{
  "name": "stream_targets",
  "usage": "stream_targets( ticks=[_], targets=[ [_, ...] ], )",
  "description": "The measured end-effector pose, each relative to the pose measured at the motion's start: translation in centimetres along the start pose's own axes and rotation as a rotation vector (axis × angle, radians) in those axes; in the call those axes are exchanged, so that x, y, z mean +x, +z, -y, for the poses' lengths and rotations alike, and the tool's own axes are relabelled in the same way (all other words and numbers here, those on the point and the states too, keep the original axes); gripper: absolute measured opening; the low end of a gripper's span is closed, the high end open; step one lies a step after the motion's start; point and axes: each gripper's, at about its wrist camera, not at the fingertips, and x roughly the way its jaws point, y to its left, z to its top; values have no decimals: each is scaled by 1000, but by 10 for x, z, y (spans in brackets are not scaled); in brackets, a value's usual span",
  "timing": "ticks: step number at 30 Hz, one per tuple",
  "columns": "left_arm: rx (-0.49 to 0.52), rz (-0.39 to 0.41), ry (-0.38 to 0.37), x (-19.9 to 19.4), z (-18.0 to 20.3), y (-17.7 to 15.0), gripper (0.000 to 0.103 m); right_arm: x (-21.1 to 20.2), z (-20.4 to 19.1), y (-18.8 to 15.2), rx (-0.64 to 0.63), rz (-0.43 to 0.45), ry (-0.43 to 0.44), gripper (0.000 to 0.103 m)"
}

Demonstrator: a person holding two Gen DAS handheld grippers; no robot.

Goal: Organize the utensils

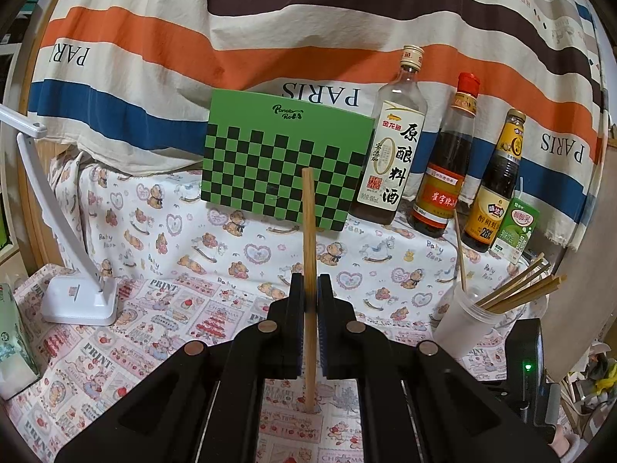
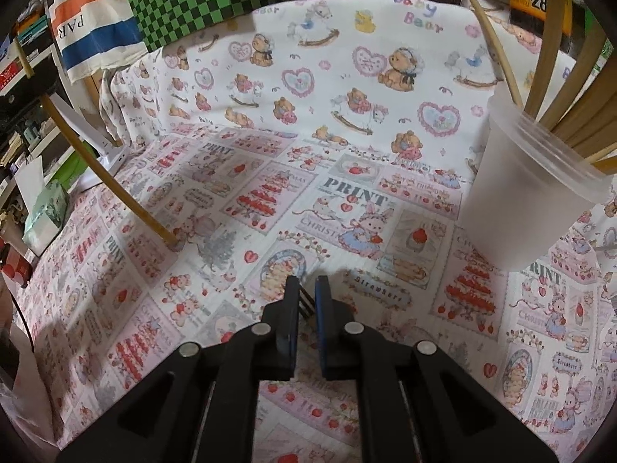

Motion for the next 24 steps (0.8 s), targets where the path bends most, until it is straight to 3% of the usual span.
stream_targets(
  ticks=[3, 6, 11, 17, 18, 19, 21, 24],
  targets=[
    [-1, -1, -1, 0, 0, 0, 5, -5, -6, -1, -29, 29, -45, 8],
    [-1, -1, -1, 0, -1, 0, 5, -4, -21, -5, -117, 53, -124, 32],
    [-1, -2, -2, 0, -1, 1, 5, 11, -50, -16, -262, 48, -267, 32],
    [-1, -2, -1, 0, -1, 0, 5, 21, -48, -12, -245, 26, -325, 29],
    [-1, -2, -1, 0, -1, 1, 5, 22, -47, -11, -231, 19, -323, 24],
    [-2, -2, -2, 0, -2, 1, 5, 22, -44, -10, -211, 13, -309, 12],
    [-4, -2, -3, 0, -2, 1, 5, 21, -43, -9, -197, 20, -322, 3],
    [-8, 3, -2, -1, -2, 1, 5, 5, -40, -7, -181, 83, -296, 1]
  ],
)
